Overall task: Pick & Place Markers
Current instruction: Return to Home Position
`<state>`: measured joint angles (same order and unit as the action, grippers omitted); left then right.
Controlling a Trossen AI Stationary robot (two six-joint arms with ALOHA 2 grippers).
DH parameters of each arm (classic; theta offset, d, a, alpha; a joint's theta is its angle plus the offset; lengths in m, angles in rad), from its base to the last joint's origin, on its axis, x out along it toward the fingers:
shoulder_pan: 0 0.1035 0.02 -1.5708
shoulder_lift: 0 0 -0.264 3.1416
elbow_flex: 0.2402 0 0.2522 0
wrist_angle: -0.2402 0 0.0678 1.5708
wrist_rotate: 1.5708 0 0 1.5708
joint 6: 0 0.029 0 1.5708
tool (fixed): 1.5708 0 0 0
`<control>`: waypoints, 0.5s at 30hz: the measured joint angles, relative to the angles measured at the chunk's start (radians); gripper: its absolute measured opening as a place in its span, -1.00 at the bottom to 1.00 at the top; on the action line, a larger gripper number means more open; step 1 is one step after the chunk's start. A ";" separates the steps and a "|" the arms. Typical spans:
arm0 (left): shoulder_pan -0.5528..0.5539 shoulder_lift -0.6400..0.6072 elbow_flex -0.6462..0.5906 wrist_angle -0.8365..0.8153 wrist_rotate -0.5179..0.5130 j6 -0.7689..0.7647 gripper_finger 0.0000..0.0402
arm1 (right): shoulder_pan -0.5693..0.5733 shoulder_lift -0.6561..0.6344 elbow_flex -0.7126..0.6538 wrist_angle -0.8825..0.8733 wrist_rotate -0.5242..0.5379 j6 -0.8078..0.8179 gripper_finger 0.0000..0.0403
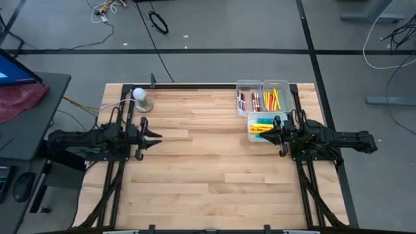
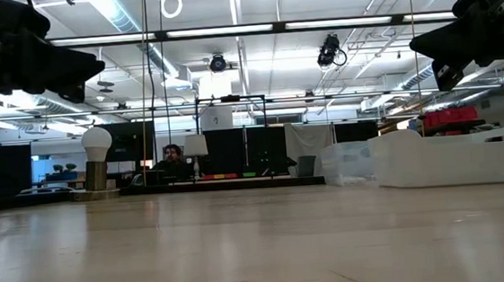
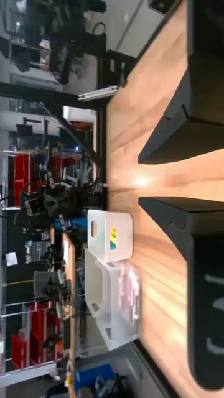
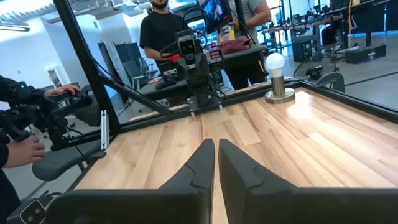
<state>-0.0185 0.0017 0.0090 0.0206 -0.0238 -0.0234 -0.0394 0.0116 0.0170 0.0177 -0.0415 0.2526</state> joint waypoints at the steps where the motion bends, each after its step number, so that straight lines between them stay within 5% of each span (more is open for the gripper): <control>1: 0.000 0.000 0.000 -0.001 0.000 0.018 -0.51 | 0.000 0.000 0.000 0.000 0.000 0.000 -0.88; 15: 0.058 -0.002 0.000 -0.011 0.000 0.061 -0.51 | 0.000 0.000 0.000 0.000 0.000 0.000 -0.88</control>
<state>0.0398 0.0002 0.0090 0.0097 -0.0235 0.0380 -0.0394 0.0116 0.0170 0.0177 -0.0418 0.2525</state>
